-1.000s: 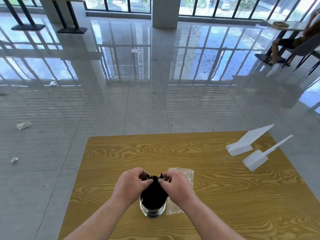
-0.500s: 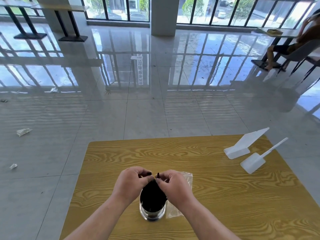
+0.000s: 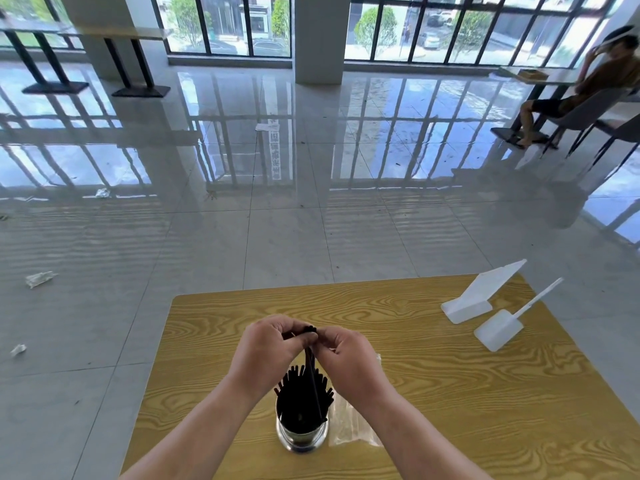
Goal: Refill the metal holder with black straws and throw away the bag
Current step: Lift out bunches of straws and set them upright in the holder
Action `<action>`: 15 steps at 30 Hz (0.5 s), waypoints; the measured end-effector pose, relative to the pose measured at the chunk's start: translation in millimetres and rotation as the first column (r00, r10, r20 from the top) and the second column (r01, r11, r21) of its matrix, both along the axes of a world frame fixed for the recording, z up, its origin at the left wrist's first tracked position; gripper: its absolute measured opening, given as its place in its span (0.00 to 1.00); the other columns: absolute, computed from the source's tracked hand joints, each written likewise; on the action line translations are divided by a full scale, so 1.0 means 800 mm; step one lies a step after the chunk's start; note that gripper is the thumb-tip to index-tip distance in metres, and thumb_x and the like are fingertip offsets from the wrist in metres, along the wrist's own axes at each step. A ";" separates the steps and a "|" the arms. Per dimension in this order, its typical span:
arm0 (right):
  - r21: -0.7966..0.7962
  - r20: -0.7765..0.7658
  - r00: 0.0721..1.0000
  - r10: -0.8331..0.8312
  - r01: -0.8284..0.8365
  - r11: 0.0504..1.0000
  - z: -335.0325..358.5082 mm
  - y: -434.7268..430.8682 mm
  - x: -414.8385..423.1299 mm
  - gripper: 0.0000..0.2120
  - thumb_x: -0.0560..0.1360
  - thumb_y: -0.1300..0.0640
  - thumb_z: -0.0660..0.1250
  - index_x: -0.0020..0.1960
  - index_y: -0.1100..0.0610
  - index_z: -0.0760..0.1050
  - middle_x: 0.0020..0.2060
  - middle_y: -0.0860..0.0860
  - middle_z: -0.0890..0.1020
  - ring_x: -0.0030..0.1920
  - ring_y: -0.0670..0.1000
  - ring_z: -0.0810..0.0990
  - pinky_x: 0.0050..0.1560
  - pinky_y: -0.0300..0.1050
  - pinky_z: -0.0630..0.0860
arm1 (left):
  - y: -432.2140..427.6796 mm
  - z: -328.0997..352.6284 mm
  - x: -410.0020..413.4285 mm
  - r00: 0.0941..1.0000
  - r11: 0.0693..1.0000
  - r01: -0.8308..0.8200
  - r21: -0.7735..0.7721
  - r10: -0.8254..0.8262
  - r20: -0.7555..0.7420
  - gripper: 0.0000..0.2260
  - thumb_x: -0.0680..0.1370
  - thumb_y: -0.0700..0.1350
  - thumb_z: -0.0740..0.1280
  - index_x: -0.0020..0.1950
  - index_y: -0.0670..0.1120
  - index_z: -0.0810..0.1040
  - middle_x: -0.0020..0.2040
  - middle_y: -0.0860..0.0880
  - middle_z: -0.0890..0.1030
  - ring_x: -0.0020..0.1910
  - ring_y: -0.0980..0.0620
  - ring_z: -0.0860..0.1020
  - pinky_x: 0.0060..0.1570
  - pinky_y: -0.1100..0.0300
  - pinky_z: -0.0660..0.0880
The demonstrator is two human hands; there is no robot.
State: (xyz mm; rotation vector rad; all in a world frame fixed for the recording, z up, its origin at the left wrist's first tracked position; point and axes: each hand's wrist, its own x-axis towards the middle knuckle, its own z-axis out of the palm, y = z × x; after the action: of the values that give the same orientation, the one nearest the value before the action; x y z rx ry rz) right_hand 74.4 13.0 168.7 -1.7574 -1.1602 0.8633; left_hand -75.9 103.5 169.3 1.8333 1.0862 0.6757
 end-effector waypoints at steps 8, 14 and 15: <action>0.069 -0.152 0.988 -0.013 0.023 0.997 0.017 0.003 0.001 0.07 0.81 0.52 0.72 0.50 0.41 0.87 0.41 0.47 0.88 0.42 0.47 0.84 0.46 0.47 0.81 | 0.014 0.031 0.012 0.999 0.989 -0.025 0.143 0.029 -0.024 0.13 0.74 0.49 0.82 0.39 0.67 0.85 0.43 0.69 0.86 0.45 0.65 0.85 0.44 0.70 0.76; 0.052 -0.239 0.971 0.001 0.012 0.999 0.018 0.001 0.003 0.07 0.80 0.52 0.72 0.48 0.43 0.88 0.36 0.44 0.85 0.38 0.43 0.78 0.45 0.45 0.78 | 0.018 0.048 0.014 1.000 0.993 -0.006 0.114 0.005 0.017 0.13 0.75 0.48 0.82 0.39 0.67 0.86 0.42 0.68 0.87 0.45 0.67 0.85 0.44 0.76 0.76; 0.052 -0.244 0.970 0.000 0.014 0.999 0.020 0.002 0.003 0.07 0.80 0.52 0.72 0.49 0.42 0.88 0.38 0.43 0.86 0.39 0.42 0.80 0.47 0.45 0.80 | 0.017 0.050 0.015 0.999 0.995 -0.011 0.099 0.008 0.032 0.13 0.75 0.47 0.82 0.40 0.67 0.86 0.42 0.67 0.88 0.45 0.67 0.86 0.45 0.76 0.76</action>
State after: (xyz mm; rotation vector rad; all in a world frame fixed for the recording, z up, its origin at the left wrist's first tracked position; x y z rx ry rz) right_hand 76.7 14.4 184.4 -1.5610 -1.0048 1.0043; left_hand -64.0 117.2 208.9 1.8964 1.0577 0.7745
